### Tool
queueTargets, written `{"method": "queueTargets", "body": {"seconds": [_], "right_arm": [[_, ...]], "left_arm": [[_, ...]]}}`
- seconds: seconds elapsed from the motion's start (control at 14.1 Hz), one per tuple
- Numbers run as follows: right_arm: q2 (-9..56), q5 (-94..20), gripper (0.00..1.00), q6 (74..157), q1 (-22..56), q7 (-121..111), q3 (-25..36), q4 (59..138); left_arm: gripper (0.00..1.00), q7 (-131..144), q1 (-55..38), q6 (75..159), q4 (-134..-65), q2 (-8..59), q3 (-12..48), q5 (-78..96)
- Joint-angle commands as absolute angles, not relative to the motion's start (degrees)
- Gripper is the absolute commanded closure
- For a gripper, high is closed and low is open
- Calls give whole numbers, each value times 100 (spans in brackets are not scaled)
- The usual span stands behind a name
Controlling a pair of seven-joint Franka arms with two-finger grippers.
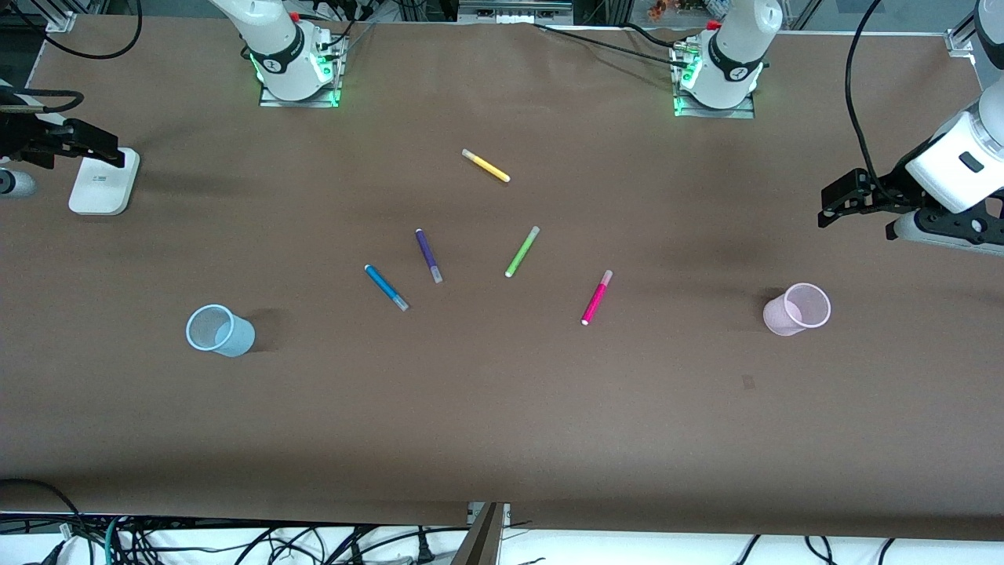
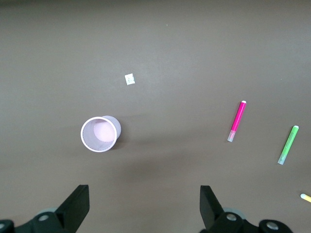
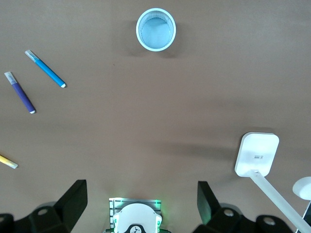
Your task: Place pink and blue markers in matching cups
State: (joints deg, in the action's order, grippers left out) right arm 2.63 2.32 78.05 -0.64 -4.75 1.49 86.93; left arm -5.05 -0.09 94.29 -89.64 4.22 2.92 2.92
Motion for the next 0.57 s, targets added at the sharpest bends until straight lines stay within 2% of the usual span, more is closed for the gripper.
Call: {"method": "queueTargets", "body": {"seconds": [0.0, 0.5], "right_arm": [[264, 246, 0, 7770, -105, -518, 149, 8657], [325, 237, 0, 7909, -123, -449, 141, 8648]], "left_arm": [[0, -633, -26, 9431, -8868, 466, 272, 352], [0, -633, -105, 9545, -8868, 527, 290, 535]]}}
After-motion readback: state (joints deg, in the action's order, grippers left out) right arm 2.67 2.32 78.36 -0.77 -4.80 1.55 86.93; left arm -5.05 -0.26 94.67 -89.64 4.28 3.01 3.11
